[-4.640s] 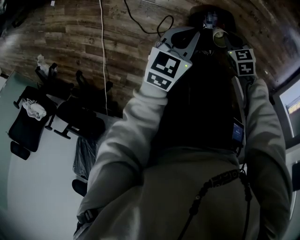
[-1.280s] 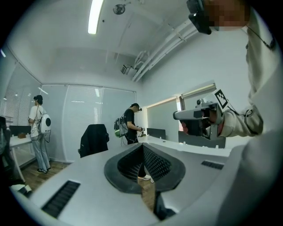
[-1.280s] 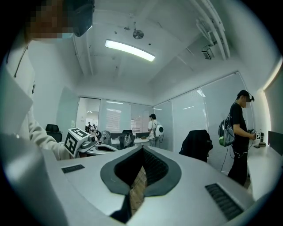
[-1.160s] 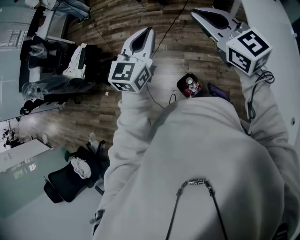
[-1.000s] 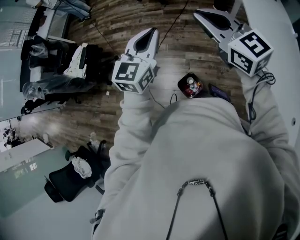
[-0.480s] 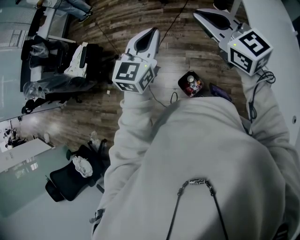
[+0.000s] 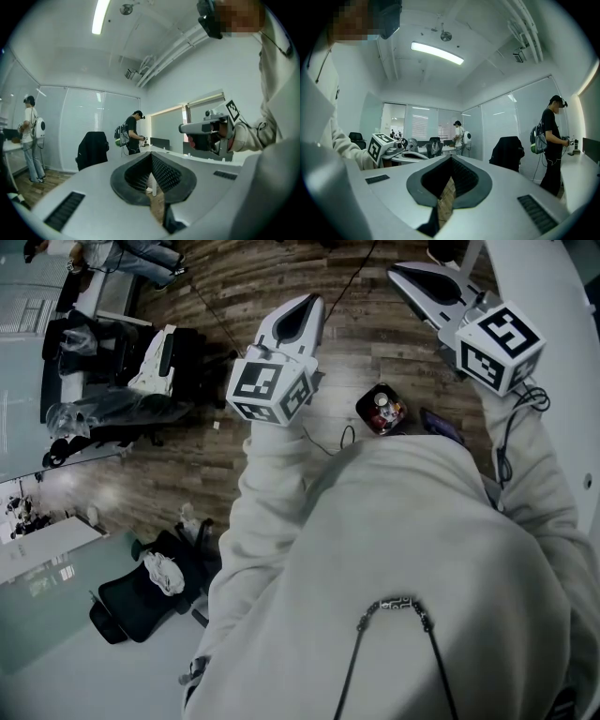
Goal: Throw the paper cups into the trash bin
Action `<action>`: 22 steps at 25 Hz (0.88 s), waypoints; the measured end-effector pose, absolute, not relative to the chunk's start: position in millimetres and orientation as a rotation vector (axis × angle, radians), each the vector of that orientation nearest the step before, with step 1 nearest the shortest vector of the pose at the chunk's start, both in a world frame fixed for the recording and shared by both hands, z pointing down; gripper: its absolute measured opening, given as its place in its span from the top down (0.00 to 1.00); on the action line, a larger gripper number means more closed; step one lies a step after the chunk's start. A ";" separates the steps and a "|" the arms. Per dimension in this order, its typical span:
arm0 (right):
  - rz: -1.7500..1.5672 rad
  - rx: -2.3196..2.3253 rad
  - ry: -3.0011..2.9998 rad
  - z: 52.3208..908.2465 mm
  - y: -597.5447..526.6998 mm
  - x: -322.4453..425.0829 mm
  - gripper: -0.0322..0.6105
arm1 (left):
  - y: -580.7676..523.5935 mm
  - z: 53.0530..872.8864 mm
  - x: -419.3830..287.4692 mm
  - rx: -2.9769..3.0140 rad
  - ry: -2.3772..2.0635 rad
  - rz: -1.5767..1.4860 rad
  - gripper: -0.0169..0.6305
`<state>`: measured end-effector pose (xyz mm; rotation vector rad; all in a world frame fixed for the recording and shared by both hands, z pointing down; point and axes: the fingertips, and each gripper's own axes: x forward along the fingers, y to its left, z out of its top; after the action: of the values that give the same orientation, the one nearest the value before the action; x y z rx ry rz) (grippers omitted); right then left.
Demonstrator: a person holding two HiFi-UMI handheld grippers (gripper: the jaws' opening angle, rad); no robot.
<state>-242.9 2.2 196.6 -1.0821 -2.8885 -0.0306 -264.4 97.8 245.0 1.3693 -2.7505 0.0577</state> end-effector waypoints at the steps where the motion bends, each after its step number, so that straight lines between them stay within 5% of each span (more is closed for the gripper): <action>1: -0.029 -1.086 -2.890 195.1 1.9 -242.4 0.92 | 96.8 240.7 -263.9 1.376 -2.753 0.025 0.97; 22: -0.035 -1.094 -2.885 193.9 12.1 -252.3 0.92 | 96.1 236.0 -276.4 1.398 -2.758 0.025 0.97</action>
<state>-252.3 12.1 193.9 -1.0942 -2.8847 -0.0349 -276.4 96.1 236.0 1.3976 -2.7580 0.0253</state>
